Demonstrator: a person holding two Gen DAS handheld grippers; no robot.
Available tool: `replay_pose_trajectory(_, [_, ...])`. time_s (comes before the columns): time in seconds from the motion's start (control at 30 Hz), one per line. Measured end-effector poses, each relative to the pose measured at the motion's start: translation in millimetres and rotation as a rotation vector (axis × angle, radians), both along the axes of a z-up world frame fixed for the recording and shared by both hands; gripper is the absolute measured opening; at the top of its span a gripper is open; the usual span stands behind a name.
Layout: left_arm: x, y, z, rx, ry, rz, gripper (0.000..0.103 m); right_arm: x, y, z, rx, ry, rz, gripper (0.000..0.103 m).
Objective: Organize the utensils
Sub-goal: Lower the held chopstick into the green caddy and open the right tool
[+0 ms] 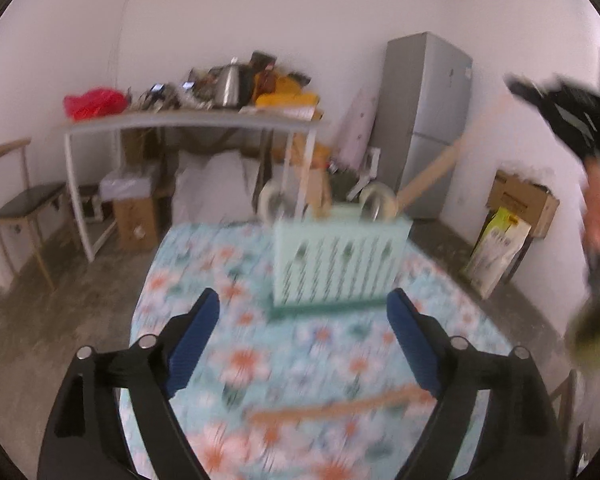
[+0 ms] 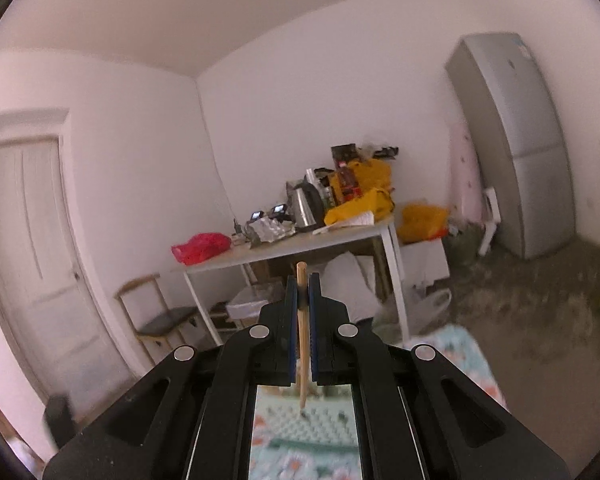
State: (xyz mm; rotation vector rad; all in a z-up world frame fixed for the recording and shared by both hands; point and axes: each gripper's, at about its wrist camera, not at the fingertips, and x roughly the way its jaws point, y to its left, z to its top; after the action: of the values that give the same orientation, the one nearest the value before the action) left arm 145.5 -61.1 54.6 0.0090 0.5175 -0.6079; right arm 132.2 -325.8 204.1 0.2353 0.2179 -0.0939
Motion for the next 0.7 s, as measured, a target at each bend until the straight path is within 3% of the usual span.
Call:
replay_pose_trajectory(0.27, [-27.5, 49.3, -33.1, 0.035, -0.013, 0.131, 0.097, 72.5, 35.7, -24.5, -0.181, 0.108, 0.003, 0.003])
replay_pose_trajectory(0.5, [-29.3, 64.1, -43.0, 0.071, -0.028, 0.186, 0.097, 97.3, 54.2, -62.3, -0.264, 0.215, 0.022, 0.004])
replay_pose_trajectory(0.57, [-29.4, 66.5, -42.6, 0.072, -0.039, 0.194, 0.097, 94.0, 54.0, -66.2, -0.249, 0.224, 0.026, 0.007])
replay_pose_trajectory(0.7, [-29.1, 70.0, -41.3, 0.056, -0.034, 0.190, 0.097, 79.5, 51.8, -57.7, -0.213, 0.188, 0.025, 0.024])
